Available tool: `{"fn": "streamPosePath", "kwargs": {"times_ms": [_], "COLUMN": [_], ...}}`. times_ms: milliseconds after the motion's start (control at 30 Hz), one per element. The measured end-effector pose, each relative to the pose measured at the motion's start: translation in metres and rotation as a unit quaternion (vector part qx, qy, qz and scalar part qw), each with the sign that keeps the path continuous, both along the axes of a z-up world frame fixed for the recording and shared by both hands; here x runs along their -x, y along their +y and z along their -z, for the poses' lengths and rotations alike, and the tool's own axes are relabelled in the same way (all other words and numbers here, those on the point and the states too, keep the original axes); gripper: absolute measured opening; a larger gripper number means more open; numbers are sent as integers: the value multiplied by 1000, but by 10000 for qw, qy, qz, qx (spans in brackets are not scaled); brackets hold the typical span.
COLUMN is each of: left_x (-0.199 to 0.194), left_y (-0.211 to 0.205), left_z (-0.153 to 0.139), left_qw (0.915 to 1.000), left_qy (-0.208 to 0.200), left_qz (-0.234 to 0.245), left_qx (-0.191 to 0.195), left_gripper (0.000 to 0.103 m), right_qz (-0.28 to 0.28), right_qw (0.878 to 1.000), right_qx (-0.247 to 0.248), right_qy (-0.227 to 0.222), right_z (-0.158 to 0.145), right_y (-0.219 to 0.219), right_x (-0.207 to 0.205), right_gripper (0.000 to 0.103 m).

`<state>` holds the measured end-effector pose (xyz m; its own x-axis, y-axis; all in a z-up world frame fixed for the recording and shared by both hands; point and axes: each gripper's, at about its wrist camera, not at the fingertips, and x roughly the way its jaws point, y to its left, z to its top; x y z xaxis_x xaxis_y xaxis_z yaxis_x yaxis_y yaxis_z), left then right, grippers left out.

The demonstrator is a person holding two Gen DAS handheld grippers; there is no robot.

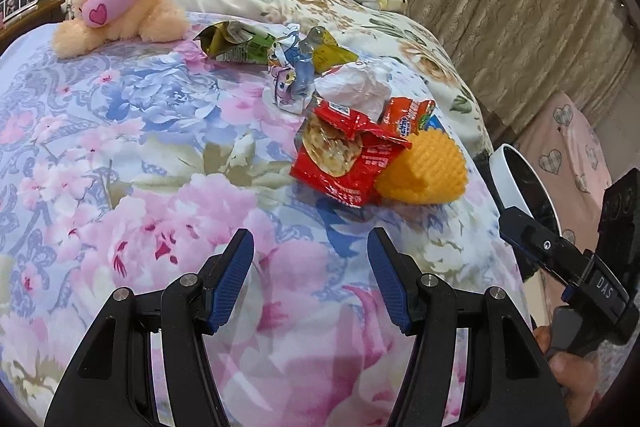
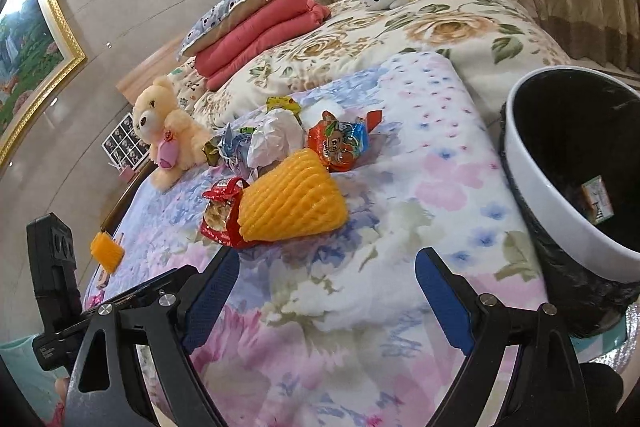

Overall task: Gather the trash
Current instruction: 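Move both tools back toward the red snack bag and yellow sleeve, then grasp the red snack bag with left tool while right tool grasps yellow mesh sleeve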

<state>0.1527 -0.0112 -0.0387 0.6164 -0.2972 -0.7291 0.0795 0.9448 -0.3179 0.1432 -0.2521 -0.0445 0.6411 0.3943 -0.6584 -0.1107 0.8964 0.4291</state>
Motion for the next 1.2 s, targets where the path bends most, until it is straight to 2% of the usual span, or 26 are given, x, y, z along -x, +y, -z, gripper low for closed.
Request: {"fn": "streamPosePath", "kwargs": {"times_ms": [233,500,600,667,700,833,967,1200], "left_x": [-17,-41,-47,-52,-54,-55,-50,-47], "left_y": [4,-2,-7,-10,-11,-7,-4,5], "left_z": [1,2,5,10,13,17,12,13], "left_qw": [10000,9996,9992,9989,9986,9975,9972,9953], "left_qy": [14,38,68,121,155,187,65,142], "left_qz": [9,186,319,392,428,520,620,873], "left_qx": [94,200,231,230,262,443,415,394], "left_gripper": [60,59,43,21,17,5,4,3], "right_qz": [33,-40,-147,-199,-225,-181,-54,355], "right_qw": [9998,9988,9978,9975,9974,9974,9978,9974], "right_qx": [-167,-424,-545,-525,-494,-479,-437,-412], "right_qy": [71,238,359,427,470,506,487,478], "right_z": [7,15,23,26,29,32,31,27], "right_y": [3,9,14,17,19,20,17,7], "right_x": [-14,-38,-48,-51,-52,-47,-35,-17], "right_gripper": [89,66,48,27,22,15,12,12]}}
